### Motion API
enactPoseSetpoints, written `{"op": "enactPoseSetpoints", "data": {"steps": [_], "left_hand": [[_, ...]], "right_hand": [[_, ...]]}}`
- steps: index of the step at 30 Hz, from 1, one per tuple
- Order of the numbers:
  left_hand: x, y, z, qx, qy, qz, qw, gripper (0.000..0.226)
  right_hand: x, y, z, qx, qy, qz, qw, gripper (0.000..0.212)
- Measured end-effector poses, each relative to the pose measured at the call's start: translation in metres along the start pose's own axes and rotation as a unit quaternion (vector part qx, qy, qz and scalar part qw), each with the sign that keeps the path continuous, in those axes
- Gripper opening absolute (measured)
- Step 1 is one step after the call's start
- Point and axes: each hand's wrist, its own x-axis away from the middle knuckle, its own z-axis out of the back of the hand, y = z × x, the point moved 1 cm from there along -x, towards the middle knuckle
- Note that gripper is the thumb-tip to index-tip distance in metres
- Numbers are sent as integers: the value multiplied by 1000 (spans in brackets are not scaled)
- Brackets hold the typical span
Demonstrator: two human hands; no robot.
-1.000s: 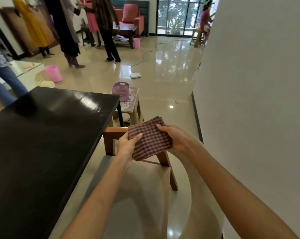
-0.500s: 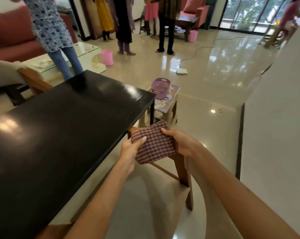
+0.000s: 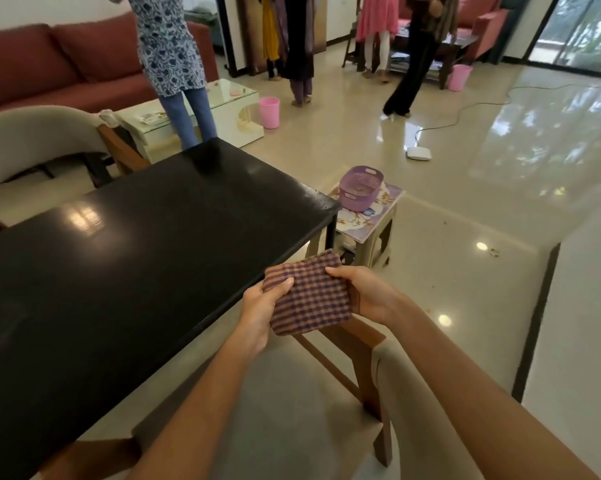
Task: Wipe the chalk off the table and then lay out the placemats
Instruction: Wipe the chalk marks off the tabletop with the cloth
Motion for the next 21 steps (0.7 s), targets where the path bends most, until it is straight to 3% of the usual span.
{"op": "enactPoseSetpoints", "data": {"steps": [6,11,21], "left_hand": [[-6,9,-12,14,40,-16,999,24],[-4,17,-15,10,63,-28,998,16],[-17,16,-19,-8,69,-26,997,21]], "right_hand": [[-14,-22,5,16,-30,-3,999,16],[-20,-33,4,30,-49,-1,998,20],[-41,-36,10,26,-69,1,997,20]]}}
